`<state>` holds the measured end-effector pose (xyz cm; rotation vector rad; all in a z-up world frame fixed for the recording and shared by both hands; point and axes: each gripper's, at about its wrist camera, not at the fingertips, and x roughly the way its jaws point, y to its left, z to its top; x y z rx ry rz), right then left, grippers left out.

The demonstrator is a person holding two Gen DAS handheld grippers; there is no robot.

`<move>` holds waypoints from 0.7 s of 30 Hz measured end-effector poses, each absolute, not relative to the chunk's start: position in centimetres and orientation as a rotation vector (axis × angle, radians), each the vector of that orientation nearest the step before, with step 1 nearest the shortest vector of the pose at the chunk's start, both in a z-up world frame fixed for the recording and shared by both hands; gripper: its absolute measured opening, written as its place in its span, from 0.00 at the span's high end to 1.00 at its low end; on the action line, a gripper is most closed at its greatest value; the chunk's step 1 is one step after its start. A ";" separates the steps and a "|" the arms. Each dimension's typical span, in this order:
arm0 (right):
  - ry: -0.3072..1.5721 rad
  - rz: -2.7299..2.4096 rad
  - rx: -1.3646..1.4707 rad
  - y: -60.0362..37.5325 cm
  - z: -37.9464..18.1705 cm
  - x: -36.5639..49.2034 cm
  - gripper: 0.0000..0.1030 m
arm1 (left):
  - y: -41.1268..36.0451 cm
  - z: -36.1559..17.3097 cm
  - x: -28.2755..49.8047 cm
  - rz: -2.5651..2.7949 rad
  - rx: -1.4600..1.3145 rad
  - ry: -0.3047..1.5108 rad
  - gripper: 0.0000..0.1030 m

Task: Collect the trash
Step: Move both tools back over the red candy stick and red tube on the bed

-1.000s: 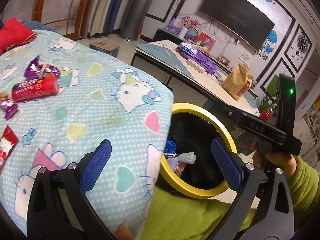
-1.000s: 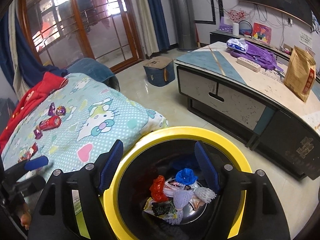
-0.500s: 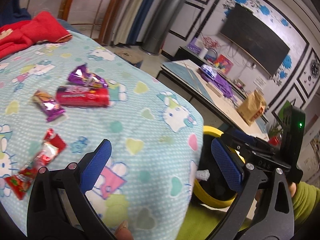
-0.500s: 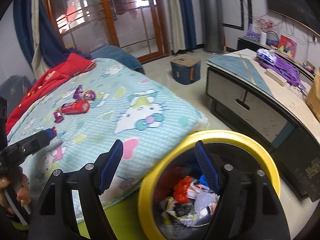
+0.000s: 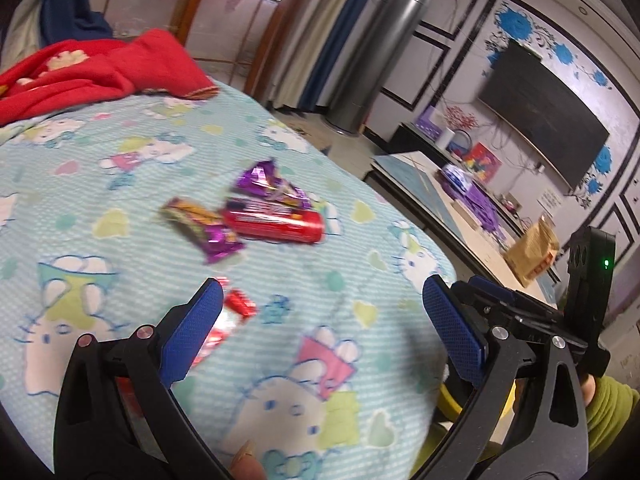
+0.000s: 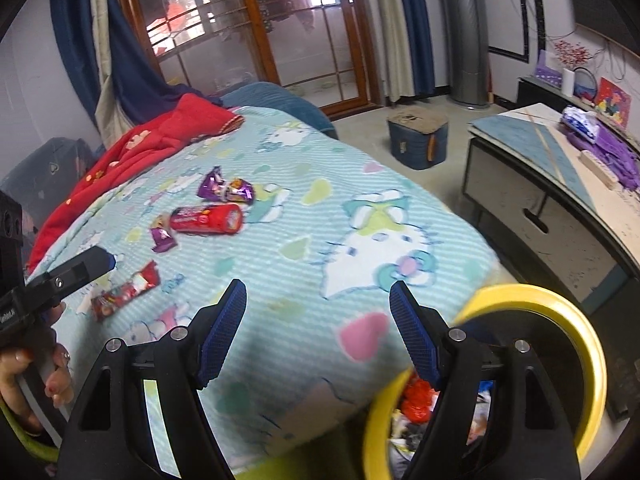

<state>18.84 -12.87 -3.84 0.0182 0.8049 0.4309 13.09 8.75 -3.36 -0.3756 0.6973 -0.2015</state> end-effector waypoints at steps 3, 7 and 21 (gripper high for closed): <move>0.805 0.482 0.032 -11.1 -3.8 19.8 0.30 | 10.3 -3.7 12.7 -0.170 -0.393 0.707 0.11; 0.835 0.574 0.055 -8.8 -3.9 21.8 0.30 | 11.8 -4.2 12.0 -0.152 -0.392 0.725 0.11; 0.809 0.752 -0.141 -2.0 -3.1 25.5 0.30 | 11.9 -6.9 11.9 -0.167 -0.299 0.877 0.13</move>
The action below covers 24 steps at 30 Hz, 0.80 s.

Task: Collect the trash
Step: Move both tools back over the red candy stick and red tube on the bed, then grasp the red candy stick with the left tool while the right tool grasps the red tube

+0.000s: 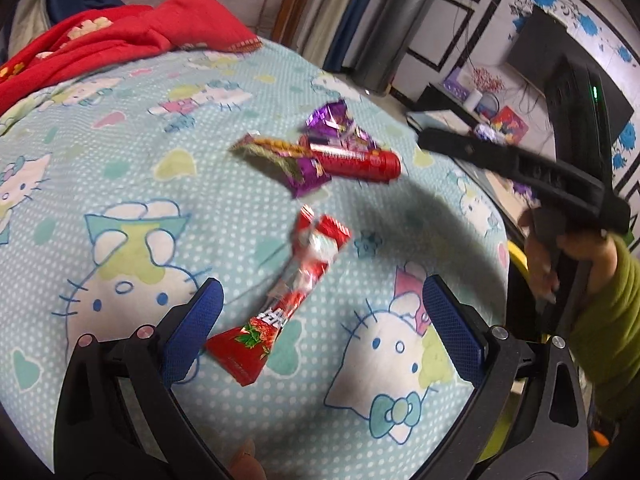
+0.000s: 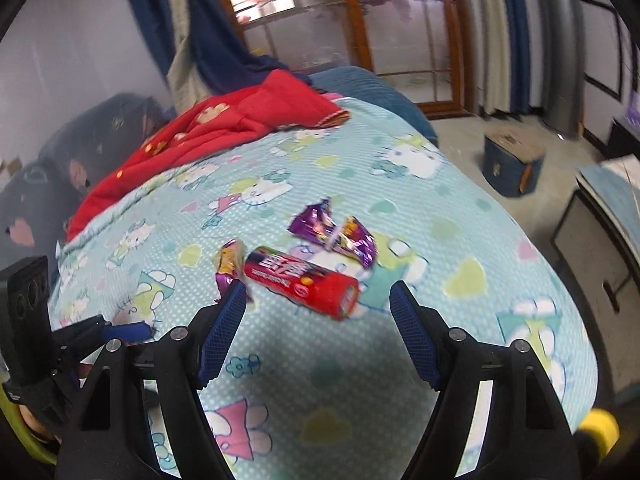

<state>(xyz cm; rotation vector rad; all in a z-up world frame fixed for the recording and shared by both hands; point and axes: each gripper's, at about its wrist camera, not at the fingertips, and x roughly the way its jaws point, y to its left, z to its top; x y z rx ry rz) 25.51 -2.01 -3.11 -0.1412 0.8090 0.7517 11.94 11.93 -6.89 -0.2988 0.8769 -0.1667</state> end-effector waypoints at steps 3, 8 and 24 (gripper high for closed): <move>0.799 0.782 -0.205 -0.5 -3.3 25.9 0.31 | 11.6 -7.5 12.1 -0.168 -0.280 0.908 0.17; 0.816 0.825 -0.299 1.7 -4.3 26.9 0.31 | 11.4 -7.7 12.0 -0.163 -0.255 0.914 0.20; 0.883 0.894 -0.434 4.5 -7.8 28.4 0.47 | 11.3 -8.0 12.1 -0.128 -0.204 0.916 0.41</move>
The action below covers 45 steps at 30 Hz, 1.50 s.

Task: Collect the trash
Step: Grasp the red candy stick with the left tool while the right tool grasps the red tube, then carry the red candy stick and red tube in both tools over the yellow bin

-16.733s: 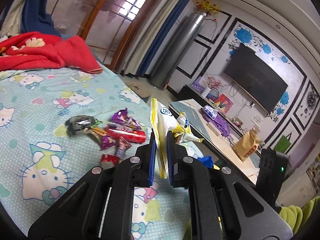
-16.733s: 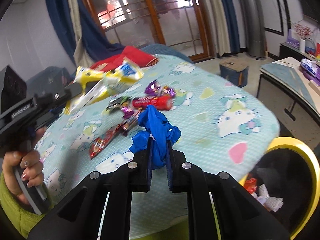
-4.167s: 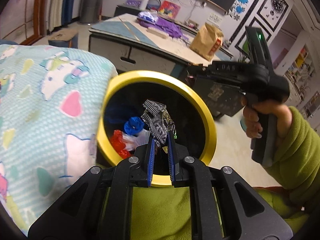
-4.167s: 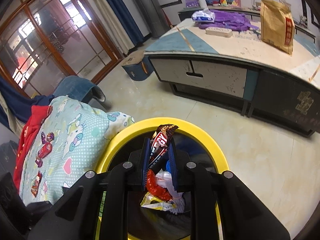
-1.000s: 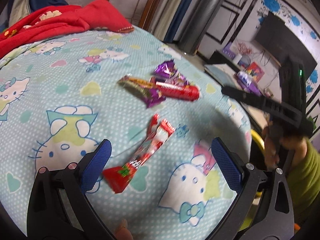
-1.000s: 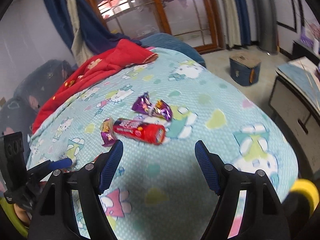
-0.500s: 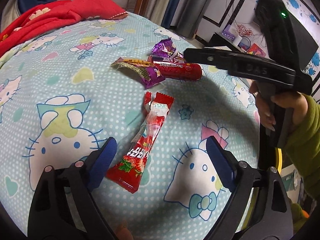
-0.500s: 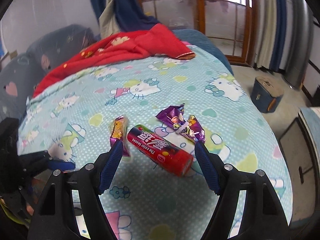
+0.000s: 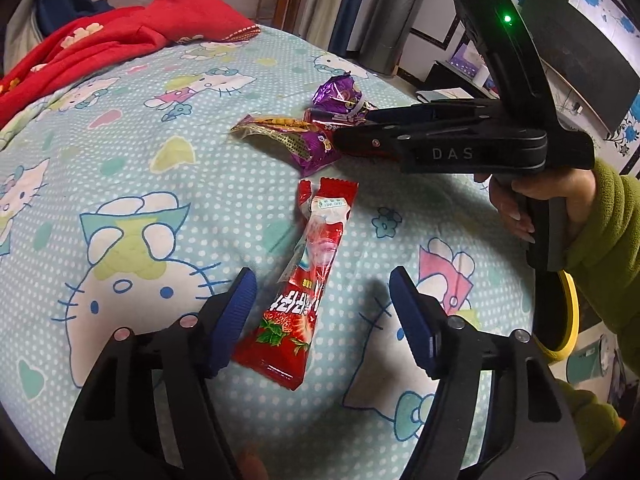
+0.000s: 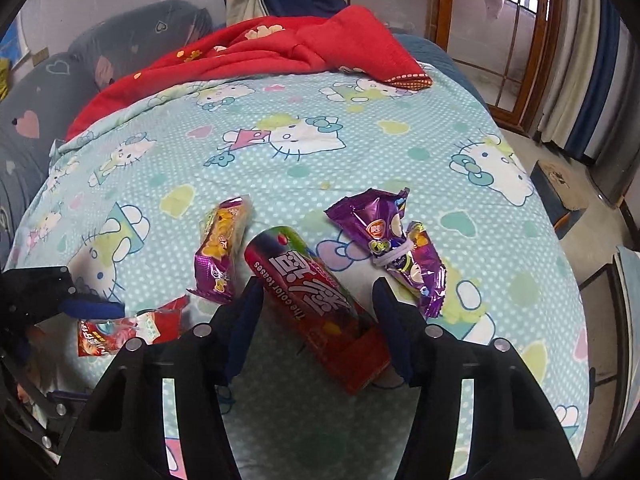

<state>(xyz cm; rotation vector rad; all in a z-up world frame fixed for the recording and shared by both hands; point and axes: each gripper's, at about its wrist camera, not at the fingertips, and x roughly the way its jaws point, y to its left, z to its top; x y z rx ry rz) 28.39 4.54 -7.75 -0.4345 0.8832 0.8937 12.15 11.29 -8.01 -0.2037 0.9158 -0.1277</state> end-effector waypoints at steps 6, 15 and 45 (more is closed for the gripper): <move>0.907 0.867 -0.416 4.1 -8.0 28.5 0.52 | 11.0 -8.0 12.4 -0.109 -0.182 0.916 0.45; 0.941 0.790 -0.337 2.0 -8.3 27.5 0.67 | 11.3 -8.0 12.3 -0.066 -0.167 0.917 0.60; 0.901 0.679 0.108 -7.9 -6.7 19.3 0.71 | 6.6 -5.8 10.5 -0.209 -0.200 0.831 0.92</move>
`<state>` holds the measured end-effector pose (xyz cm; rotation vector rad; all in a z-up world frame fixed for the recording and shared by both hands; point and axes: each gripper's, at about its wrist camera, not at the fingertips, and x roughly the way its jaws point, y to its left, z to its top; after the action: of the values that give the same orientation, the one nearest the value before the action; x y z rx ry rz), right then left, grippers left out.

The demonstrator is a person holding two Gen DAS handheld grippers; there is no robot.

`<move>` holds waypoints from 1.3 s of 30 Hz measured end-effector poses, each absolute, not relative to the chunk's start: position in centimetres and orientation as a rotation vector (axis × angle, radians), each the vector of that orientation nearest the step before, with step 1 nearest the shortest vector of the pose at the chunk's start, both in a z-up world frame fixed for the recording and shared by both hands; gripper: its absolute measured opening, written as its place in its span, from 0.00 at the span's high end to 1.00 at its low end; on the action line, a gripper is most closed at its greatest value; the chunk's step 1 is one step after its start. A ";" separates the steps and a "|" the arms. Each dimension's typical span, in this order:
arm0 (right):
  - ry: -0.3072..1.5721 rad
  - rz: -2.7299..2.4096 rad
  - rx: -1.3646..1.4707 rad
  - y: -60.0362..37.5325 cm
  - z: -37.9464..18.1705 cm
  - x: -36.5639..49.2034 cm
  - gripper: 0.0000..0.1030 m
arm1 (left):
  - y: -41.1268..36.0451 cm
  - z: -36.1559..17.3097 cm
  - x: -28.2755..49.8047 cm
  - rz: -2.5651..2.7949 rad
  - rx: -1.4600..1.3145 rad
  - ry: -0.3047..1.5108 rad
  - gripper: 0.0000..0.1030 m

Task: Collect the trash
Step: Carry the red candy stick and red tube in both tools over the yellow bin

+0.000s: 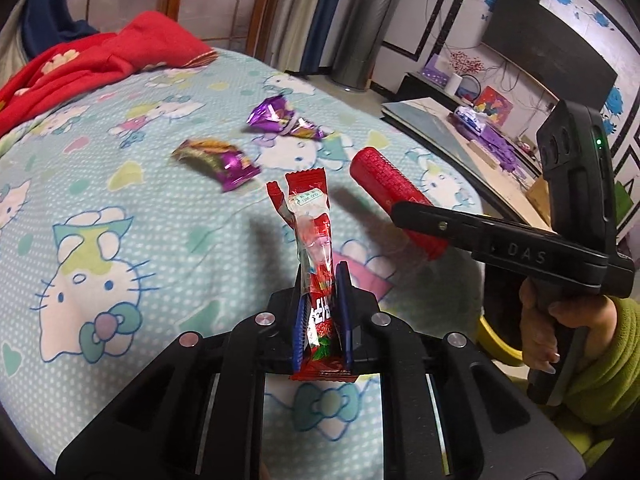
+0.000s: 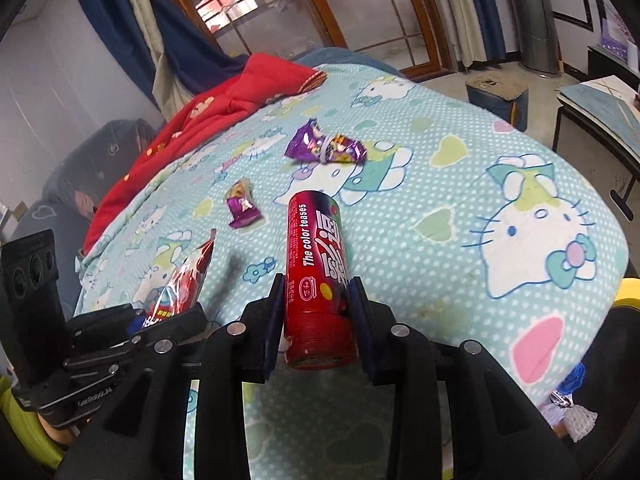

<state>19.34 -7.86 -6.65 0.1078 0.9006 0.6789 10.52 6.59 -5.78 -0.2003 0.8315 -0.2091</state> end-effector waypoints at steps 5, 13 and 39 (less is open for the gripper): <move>0.864 0.649 0.146 -9.6 -5.8 19.5 0.71 | 5.1 -5.0 10.8 -0.239 -0.182 0.816 0.92; 0.841 0.583 0.173 -13.0 -4.6 19.8 0.71 | 1.9 -4.1 11.4 -0.311 -0.134 0.798 0.92; 0.802 0.370 0.257 -25.4 -3.6 18.1 0.71 | -7.7 -3.5 13.2 -0.494 -0.001 0.788 0.92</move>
<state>18.06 -25.37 -3.63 0.2566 0.8025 0.3705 13.22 -7.68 -3.49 -0.0009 0.7876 -0.4945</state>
